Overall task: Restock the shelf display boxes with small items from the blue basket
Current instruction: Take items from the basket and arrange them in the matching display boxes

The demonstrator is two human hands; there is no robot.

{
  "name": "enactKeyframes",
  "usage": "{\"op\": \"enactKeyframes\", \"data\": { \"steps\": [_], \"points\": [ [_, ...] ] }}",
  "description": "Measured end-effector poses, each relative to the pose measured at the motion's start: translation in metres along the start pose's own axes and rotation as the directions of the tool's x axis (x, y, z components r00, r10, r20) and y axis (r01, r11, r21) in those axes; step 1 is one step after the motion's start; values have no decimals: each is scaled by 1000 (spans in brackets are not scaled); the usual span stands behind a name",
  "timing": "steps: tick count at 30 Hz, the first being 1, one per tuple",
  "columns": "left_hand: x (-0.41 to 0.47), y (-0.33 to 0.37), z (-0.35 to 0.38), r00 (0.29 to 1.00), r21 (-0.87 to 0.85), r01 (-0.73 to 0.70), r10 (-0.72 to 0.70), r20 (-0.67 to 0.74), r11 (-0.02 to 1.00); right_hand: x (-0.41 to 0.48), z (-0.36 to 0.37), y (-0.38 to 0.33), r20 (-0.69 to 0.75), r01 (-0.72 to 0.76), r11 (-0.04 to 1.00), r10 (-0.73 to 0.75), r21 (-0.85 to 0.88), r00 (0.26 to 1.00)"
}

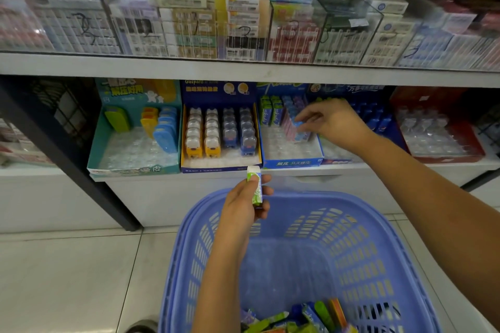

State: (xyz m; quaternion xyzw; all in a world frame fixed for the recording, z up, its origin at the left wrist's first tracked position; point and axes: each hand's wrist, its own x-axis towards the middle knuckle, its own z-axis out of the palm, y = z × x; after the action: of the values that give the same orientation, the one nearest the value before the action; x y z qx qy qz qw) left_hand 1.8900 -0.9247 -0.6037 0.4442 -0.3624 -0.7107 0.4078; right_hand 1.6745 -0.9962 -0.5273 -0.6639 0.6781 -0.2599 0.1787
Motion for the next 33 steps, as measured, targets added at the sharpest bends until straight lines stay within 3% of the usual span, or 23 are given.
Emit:
{"op": "enactKeyframes", "data": {
  "steps": [4, 6, 9, 11, 14, 16, 19, 23, 27, 33],
  "points": [
    [2, 1, 1, 1000, -53, 11, -13, -26, 999, 8, 4, 11, 45, -97, 993, 94, 71, 995],
    [2, 2, 0, 999, -78, 19, -21, -31, 997, 7, 9, 16, -23, -84, 995, 85, 51, 996],
    [1, 5, -2, 998, -147, 54, -55, -5, 988, 0, 17, 20, -151, 58, 992, -75, -116, 986],
    [-1, 5, -1, 998, -185, 59, -55, 27, 981, -4, 20, 19, -141, 134, 963, -169, -232, 975],
    [-8, 7, -1, 997, -189, 44, -32, 63, 981, -12, 20, 8, -106, 143, 938, -184, -317, 977],
    [-11, 8, 0, 997, -181, 41, -28, 75, 983, -31, 23, -7, -82, 178, 944, -208, -279, 975],
    [-13, 10, 3, 999, -151, 24, -16, 52, 988, -80, 35, -29, -2, 302, 950, -303, -82, 953],
    [-15, 11, 12, 999, -213, 25, -18, 36, 977, -129, 51, -41, -65, 224, 952, -215, 209, 974],
    [-17, 11, 22, 992, -245, 39, -8, 126, 969, -134, 57, -40, -152, 339, 938, -327, 65, 933],
    [1, 33, 41, 982, -202, 48, -9, 189, 978, -90, 31, -33, -358, 349, 937, -335, -26, 872]
  ]
}}
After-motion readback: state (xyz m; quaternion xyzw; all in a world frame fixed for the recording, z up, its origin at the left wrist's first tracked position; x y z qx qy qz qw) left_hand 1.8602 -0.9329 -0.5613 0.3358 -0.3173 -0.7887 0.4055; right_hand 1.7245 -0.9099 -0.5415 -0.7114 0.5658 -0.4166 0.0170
